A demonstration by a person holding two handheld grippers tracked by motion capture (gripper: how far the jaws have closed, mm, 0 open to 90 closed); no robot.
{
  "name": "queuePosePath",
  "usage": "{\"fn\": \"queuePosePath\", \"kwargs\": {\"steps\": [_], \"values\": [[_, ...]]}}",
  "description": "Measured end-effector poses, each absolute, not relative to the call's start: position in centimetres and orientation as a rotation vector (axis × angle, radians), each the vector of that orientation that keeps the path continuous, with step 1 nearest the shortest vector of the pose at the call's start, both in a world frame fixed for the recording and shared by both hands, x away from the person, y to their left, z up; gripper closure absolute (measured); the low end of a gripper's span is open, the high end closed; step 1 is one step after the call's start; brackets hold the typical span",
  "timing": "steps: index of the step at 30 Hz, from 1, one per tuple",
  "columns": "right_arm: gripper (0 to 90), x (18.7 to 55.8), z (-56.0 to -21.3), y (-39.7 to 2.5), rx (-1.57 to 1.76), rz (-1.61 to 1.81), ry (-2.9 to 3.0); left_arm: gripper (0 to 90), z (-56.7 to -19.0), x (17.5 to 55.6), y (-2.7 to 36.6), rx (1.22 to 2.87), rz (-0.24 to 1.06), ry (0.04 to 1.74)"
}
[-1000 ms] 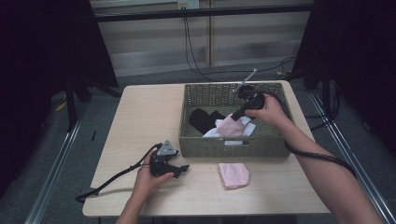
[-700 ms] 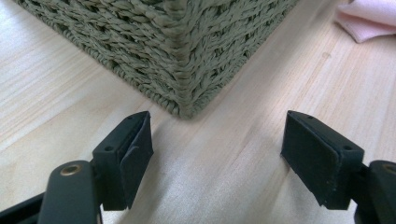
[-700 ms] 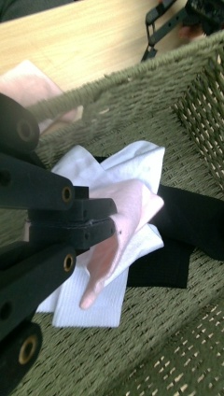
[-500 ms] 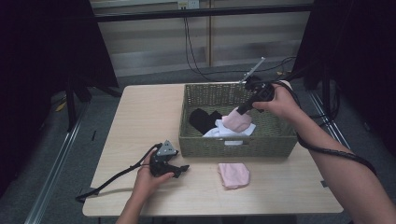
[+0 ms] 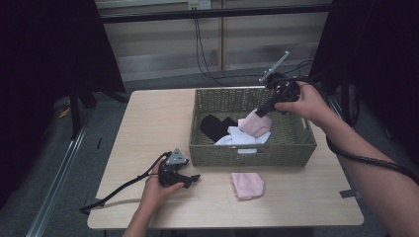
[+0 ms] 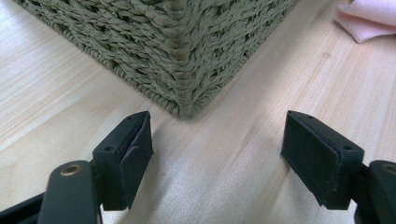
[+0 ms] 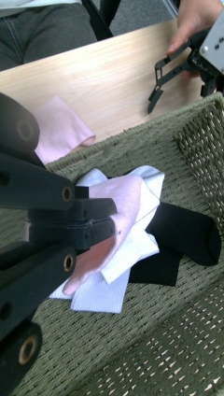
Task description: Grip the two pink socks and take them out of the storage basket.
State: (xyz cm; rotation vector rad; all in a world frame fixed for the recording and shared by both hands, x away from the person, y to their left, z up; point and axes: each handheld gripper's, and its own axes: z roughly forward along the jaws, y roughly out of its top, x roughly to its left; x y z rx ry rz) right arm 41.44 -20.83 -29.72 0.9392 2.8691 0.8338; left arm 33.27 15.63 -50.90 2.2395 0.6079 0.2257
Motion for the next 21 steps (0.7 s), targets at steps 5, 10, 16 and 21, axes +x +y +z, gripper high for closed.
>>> {"fn": "queuePosePath", "kwargs": {"steps": [5,10,16,21], "values": [[89.8,40.9,-29.0,-20.9,0.917,0.835,2.873,24.2,-50.9,33.3,15.6,2.24,0.226,0.608],[89.7,40.3,-28.3,-20.9,0.885,0.848,2.875,24.2,-50.9,33.3,15.6,2.239,0.226,0.608],[89.8,39.4,-27.5,-20.8,0.856,0.867,2.876,24.3,-50.9,33.3,15.6,2.238,0.226,0.609],[89.7,38.8,-26.9,-20.9,0.833,0.888,2.879,24.2,-50.9,33.3,15.6,2.239,0.226,0.608]]}}
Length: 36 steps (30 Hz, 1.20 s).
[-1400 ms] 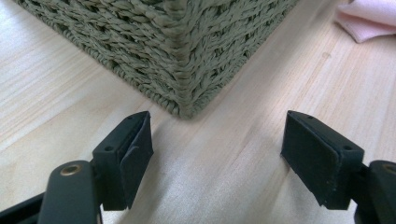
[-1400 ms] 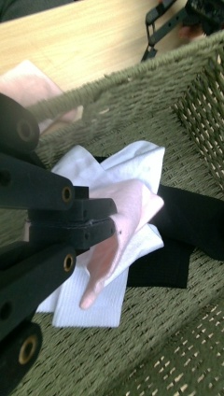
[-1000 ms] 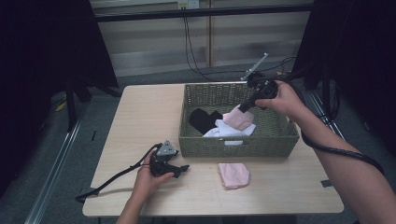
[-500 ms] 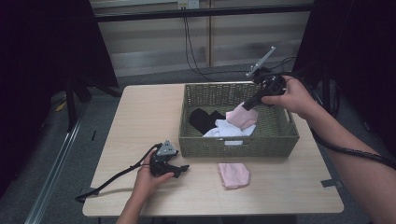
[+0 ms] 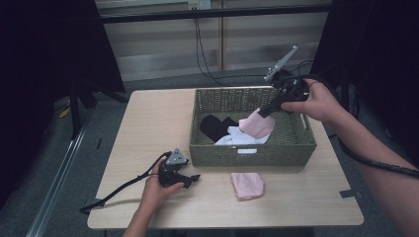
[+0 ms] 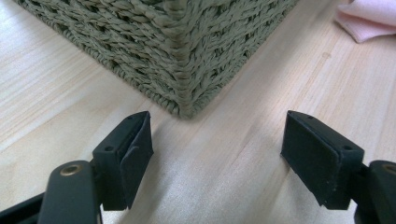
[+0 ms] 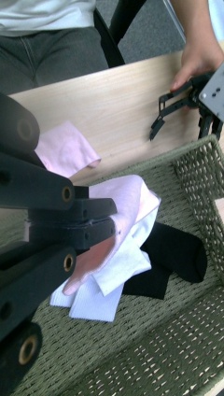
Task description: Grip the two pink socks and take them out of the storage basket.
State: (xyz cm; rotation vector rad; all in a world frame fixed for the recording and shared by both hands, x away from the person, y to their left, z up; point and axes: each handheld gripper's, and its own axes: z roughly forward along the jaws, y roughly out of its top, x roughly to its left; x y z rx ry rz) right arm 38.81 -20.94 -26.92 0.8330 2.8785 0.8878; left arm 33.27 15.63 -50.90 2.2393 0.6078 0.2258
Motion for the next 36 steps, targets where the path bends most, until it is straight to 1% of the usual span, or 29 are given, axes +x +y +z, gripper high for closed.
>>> {"fn": "queuePosePath", "kwargs": {"steps": [5,21,32,36], "values": [[89.7,38.1,-26.3,-21.1,0.822,0.915,2.884,24.2,-50.9,33.3,15.6,2.239,0.226,0.608],[89.6,36.0,-26.1,-20.6,0.756,0.961,2.91,24.3,-50.9,33.3,15.6,2.239,0.226,0.608],[89.5,34.2,-26.6,-18.9,0.663,0.989,2.949,24.2,-50.9,33.3,15.6,2.236,0.227,0.608],[89.6,33.4,-27.4,-17.8,0.616,0.988,2.986,24.3,-50.9,33.3,15.6,2.236,0.227,0.608]]}}
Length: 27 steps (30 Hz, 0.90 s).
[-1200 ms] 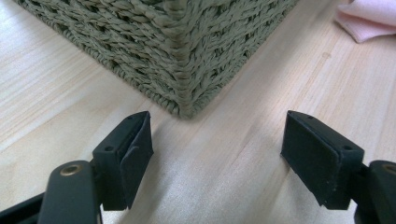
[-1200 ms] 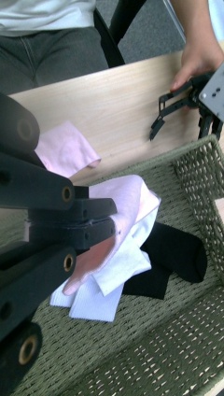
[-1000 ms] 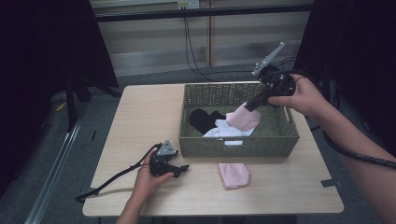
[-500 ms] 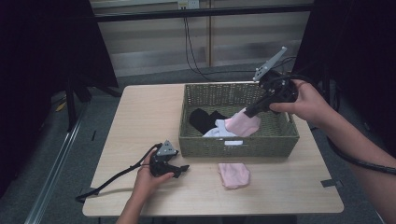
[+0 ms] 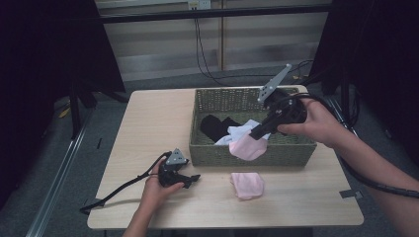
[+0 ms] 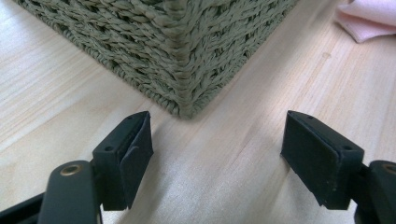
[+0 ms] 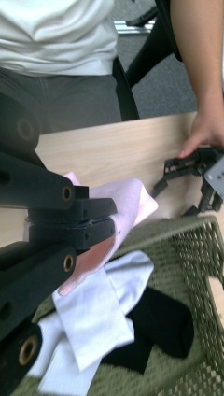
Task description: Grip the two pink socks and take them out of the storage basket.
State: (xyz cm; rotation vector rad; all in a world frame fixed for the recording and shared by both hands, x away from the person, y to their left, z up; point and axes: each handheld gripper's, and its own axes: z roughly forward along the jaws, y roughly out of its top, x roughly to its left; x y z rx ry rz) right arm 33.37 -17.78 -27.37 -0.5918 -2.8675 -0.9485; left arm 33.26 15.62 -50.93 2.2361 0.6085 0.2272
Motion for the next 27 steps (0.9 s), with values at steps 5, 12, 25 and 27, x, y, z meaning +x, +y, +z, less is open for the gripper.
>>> {"fn": "queuePosePath", "kwargs": {"steps": [5,12,25,27], "values": [[89.3,32.8,-28.7,-16.7,-0.543,-0.91,-2.843,24.2,-50.9,33.3,15.6,2.236,0.229,0.608],[71.4,32.7,-30.0,-15.8,-0.536,-0.941,-2.829,24.3,-50.9,33.3,15.6,2.236,0.228,0.607],[49.1,32.9,-31.6,-16.9,-0.608,-0.961,-2.835,24.2,-50.9,33.3,15.7,2.236,0.223,0.604],[48.7,32.9,-31.6,-17.0,-0.609,-0.969,-2.834,24.2,-50.9,33.3,15.7,2.238,0.224,0.6]]}}
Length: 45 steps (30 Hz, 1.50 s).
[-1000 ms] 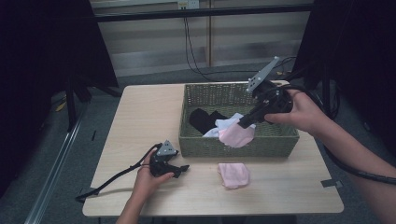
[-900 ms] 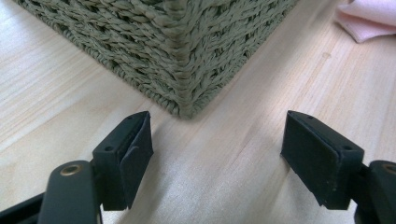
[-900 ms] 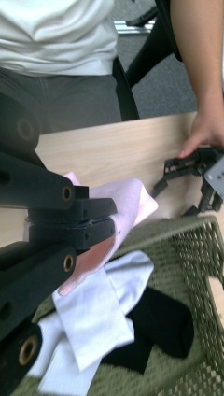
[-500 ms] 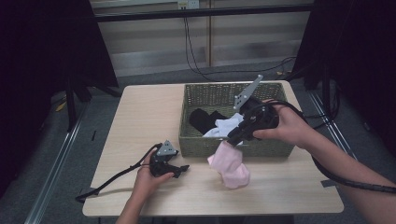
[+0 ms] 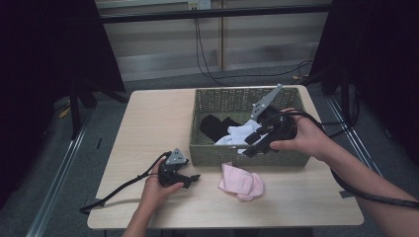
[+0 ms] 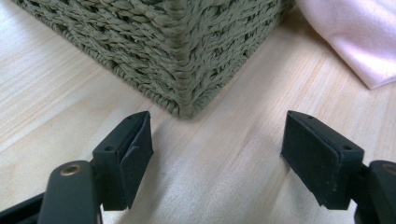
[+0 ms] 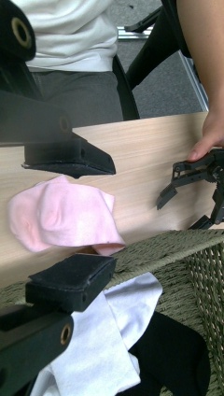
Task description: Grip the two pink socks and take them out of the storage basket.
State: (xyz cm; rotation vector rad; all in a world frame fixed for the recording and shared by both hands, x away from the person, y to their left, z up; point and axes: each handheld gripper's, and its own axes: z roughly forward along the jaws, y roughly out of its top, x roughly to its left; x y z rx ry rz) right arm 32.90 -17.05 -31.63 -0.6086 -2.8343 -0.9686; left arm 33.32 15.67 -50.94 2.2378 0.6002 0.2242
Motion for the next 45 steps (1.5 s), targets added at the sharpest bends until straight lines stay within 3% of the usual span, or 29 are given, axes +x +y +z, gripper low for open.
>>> {"fn": "queuePosePath", "kwargs": {"steps": [10,21,45], "values": [[40.6,32.1,-32.6,-18.7,-0.632,-1.035,-2.828,24.3,-50.9,33.3,15.7,2.239,0.224,0.601],[38.3,31.1,-34.5,-19.9,-0.647,-1.047,-2.828,24.2,-50.9,33.3,15.7,2.237,0.223,0.601],[35.1,29.9,-42.2,-21.8,-0.748,-1.042,-2.807,24.3,-50.9,33.3,15.7,2.238,0.224,0.601]]}}
